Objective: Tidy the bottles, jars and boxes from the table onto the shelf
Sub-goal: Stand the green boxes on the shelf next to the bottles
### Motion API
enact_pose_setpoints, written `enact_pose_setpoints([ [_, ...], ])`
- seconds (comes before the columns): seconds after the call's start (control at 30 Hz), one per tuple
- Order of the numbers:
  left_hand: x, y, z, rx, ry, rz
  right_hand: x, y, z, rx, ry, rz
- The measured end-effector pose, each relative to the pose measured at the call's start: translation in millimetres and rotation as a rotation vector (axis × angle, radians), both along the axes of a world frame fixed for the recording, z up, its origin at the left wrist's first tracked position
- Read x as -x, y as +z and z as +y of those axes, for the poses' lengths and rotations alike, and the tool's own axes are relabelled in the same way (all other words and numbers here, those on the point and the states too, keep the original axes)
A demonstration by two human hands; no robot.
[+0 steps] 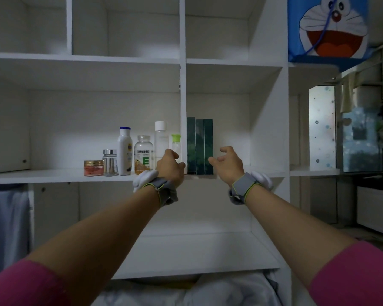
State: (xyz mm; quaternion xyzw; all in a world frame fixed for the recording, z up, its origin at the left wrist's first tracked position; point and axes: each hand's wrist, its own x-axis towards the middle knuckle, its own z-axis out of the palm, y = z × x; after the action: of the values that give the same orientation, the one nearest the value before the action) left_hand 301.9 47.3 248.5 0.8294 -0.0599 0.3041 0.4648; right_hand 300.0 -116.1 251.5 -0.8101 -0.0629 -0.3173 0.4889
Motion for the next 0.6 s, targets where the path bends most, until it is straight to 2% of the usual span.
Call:
enact_pose_setpoints([
  [0.2,27.1,-4.7,11.4,-0.006,-0.028,0.021,25.6,-1.9,7.5,0.011,-0.059,0.005],
  [0.4,67.2,-13.7,24.1,-0.007,-0.046,0.027,65.9,-6.9,18.4,-0.004,-0.010,-0.010],
  [0.6,109.5,-20.3,34.0,-0.002,-0.108,0.084,100.9,-15.8,24.7,0.069,0.029,-0.019],
])
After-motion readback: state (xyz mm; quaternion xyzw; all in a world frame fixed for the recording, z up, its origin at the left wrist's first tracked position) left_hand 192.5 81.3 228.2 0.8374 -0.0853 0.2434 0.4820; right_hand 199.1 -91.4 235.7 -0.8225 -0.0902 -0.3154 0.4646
